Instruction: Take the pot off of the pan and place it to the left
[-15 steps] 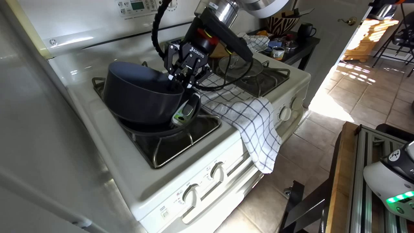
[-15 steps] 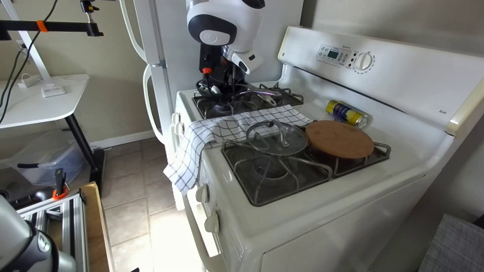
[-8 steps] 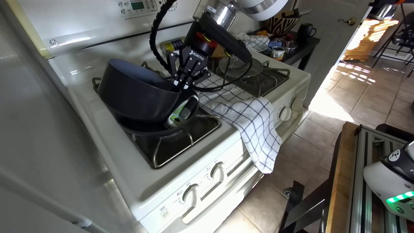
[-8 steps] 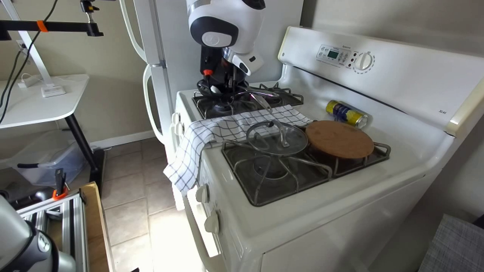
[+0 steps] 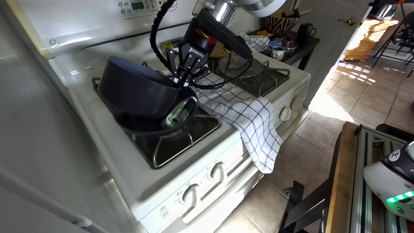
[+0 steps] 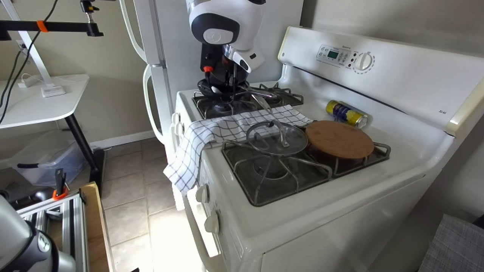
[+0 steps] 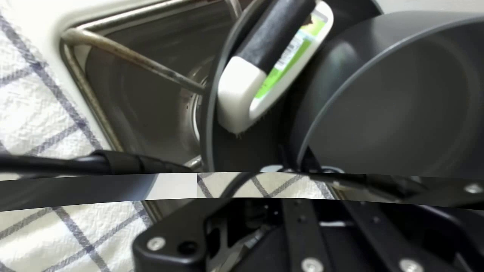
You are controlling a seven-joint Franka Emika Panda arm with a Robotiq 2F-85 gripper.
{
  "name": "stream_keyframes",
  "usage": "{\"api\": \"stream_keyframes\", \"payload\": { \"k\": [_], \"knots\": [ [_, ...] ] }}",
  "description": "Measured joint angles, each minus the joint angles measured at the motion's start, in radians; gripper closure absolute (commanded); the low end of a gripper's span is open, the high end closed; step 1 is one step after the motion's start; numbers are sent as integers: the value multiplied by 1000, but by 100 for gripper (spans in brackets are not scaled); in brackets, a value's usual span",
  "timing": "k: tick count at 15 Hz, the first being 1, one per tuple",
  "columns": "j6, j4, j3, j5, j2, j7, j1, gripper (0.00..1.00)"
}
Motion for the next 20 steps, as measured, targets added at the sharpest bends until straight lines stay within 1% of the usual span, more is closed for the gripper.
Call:
{"api": "stream_keyframes", "payload": {
  "k": [3,5,8,15,20],
  "knots": [
    [0,1,-9,-52,-26,47,0,99],
    [-7,2,-19,-114,-46,88,-1,99],
    [-48,20,-36,-220,-65,152,-4,99],
    [-151,143,-78,-405,-58,212,-33,99],
    [-216,212,-100,-479,-42,249,-51,99]
  ]
}}
